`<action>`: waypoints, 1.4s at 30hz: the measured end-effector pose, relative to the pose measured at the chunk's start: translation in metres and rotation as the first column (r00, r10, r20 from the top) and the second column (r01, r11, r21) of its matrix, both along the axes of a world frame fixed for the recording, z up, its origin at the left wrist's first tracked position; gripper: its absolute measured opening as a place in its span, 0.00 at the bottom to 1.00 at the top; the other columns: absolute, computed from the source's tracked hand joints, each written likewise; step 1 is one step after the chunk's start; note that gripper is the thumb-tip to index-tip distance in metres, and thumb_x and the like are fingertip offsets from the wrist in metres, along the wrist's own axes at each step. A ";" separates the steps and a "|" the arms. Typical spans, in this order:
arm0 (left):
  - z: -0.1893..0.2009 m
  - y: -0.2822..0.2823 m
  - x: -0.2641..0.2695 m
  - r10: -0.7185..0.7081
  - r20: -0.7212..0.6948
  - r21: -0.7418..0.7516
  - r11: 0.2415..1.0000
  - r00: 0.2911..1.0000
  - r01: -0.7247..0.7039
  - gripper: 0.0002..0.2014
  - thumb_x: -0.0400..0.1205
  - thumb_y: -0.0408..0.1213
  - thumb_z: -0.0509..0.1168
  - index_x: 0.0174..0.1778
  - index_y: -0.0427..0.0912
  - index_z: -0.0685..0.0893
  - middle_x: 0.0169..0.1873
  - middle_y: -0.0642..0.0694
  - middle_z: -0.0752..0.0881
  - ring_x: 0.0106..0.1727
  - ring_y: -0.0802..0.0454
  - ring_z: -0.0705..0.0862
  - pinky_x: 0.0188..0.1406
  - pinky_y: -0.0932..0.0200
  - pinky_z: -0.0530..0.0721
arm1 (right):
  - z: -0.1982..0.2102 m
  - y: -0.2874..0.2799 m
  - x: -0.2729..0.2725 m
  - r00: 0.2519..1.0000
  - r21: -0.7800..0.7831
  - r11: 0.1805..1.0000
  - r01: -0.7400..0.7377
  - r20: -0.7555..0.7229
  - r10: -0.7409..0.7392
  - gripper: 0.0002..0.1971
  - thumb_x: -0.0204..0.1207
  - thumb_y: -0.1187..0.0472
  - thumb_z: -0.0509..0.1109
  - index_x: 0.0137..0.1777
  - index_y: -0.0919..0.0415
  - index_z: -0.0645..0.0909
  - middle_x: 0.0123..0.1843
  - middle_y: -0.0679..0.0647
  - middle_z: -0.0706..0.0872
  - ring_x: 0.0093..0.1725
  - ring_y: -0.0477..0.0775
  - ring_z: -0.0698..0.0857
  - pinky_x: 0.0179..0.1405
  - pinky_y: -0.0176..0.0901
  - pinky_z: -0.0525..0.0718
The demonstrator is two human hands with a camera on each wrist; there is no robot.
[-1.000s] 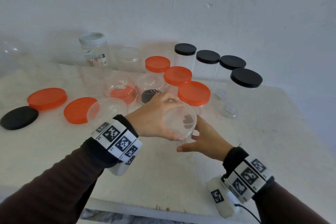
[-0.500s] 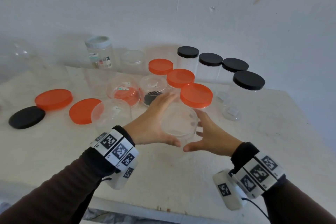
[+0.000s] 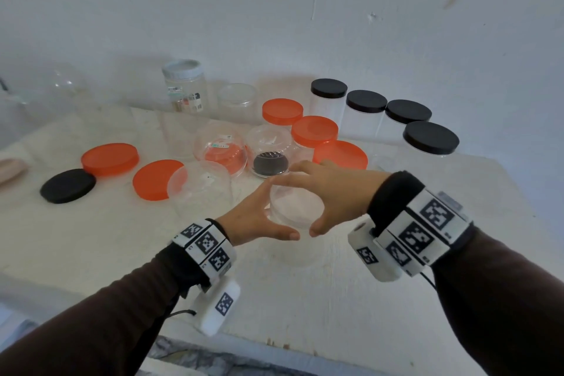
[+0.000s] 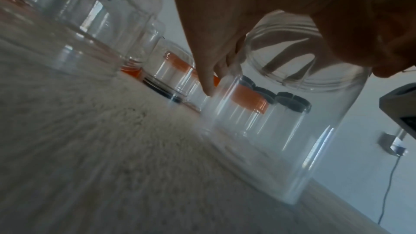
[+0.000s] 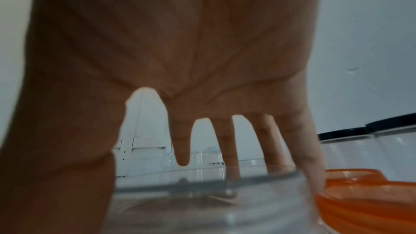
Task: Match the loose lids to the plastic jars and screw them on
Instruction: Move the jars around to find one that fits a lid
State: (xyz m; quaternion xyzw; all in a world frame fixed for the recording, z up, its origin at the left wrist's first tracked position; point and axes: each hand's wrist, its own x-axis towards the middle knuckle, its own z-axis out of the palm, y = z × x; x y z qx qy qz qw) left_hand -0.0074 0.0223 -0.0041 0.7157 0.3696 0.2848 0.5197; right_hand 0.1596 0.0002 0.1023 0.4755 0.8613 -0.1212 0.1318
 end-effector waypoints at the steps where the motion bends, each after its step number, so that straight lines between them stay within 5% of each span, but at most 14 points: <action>1: 0.000 -0.001 0.001 0.006 0.016 -0.003 1.000 1.000 -0.006 0.52 0.53 0.60 0.81 0.72 0.57 0.65 0.69 0.55 0.73 0.72 0.59 0.71 0.75 0.48 0.69 | 0.001 0.001 -0.002 1.000 -0.001 1.000 -0.013 0.021 0.013 0.47 0.68 0.52 0.77 0.80 0.35 0.49 0.81 0.48 0.55 0.75 0.57 0.60 0.68 0.52 0.67; 7: -0.002 -0.003 0.000 0.013 0.030 0.021 1.000 0.999 -0.014 0.48 0.56 0.55 0.82 0.72 0.56 0.68 0.72 0.49 0.72 0.75 0.52 0.69 0.74 0.38 0.67 | 0.006 0.007 -0.003 0.998 -0.048 0.998 -0.051 0.019 0.051 0.48 0.64 0.59 0.80 0.78 0.36 0.55 0.76 0.46 0.58 0.69 0.53 0.63 0.61 0.46 0.71; 15: 0.003 -0.001 0.002 -0.001 -0.007 0.098 0.995 1.000 0.002 0.40 0.59 0.49 0.79 0.66 0.72 0.69 0.70 0.56 0.73 0.72 0.56 0.71 0.74 0.41 0.68 | 0.010 0.010 -0.003 0.995 -0.114 0.989 -0.090 -0.042 0.086 0.48 0.60 0.65 0.82 0.77 0.41 0.61 0.74 0.45 0.61 0.66 0.49 0.64 0.60 0.43 0.68; 22: -0.006 0.001 0.000 0.027 -0.033 0.069 0.997 0.999 -0.025 0.49 0.57 0.51 0.80 0.75 0.58 0.64 0.70 0.57 0.75 0.72 0.62 0.71 0.74 0.49 0.69 | 0.004 0.010 -0.006 1.000 -0.042 0.999 0.019 0.008 -0.019 0.47 0.59 0.43 0.81 0.76 0.34 0.58 0.65 0.47 0.68 0.60 0.52 0.74 0.59 0.47 0.77; 25: -0.005 0.001 0.000 0.035 -0.038 0.062 0.998 0.999 -0.032 0.48 0.57 0.51 0.80 0.74 0.60 0.65 0.68 0.61 0.76 0.71 0.64 0.72 0.70 0.57 0.71 | 0.003 0.009 -0.007 0.997 0.001 0.998 0.060 0.050 -0.059 0.47 0.61 0.34 0.75 0.78 0.38 0.56 0.69 0.49 0.68 0.65 0.55 0.73 0.62 0.49 0.75; 29: -0.006 0.002 -0.001 0.044 -0.066 0.063 0.997 0.997 -0.039 0.49 0.57 0.54 0.79 0.74 0.57 0.65 0.68 0.59 0.76 0.70 0.63 0.73 0.73 0.50 0.71 | 0.010 0.008 -0.006 0.996 -0.056 0.998 -0.019 0.090 0.024 0.51 0.63 0.42 0.78 0.80 0.38 0.50 0.80 0.50 0.57 0.75 0.56 0.65 0.70 0.51 0.70; 32: -0.008 0.002 -0.002 0.034 -0.023 0.046 0.998 0.999 -0.033 0.48 0.56 0.52 0.81 0.73 0.59 0.68 0.70 0.55 0.74 0.73 0.59 0.70 0.73 0.46 0.71 | 0.013 0.010 -0.005 0.996 -0.095 0.993 -0.076 0.046 0.080 0.47 0.65 0.52 0.80 0.79 0.39 0.55 0.77 0.48 0.61 0.72 0.53 0.67 0.69 0.45 0.69; 37: -0.006 0.002 0.000 0.052 -0.039 0.057 0.997 0.998 -0.049 0.51 0.56 0.51 0.80 0.75 0.57 0.64 0.68 0.59 0.76 0.71 0.63 0.71 0.72 0.55 0.71 | 0.003 0.008 -0.008 1.000 0.080 0.997 0.007 0.020 -0.009 0.42 0.62 0.34 0.74 0.75 0.38 0.62 0.64 0.49 0.72 0.54 0.48 0.72 0.55 0.42 0.75; 42: -0.004 0.001 0.000 0.040 -0.046 0.043 0.998 0.998 -0.038 0.48 0.57 0.51 0.80 0.73 0.61 0.65 0.68 0.60 0.76 0.70 0.65 0.72 0.66 0.64 0.72 | 0.005 0.011 -0.005 0.999 -0.016 1.000 0.002 0.052 -0.001 0.46 0.63 0.36 0.75 0.79 0.38 0.55 0.73 0.50 0.66 0.67 0.52 0.72 0.62 0.44 0.73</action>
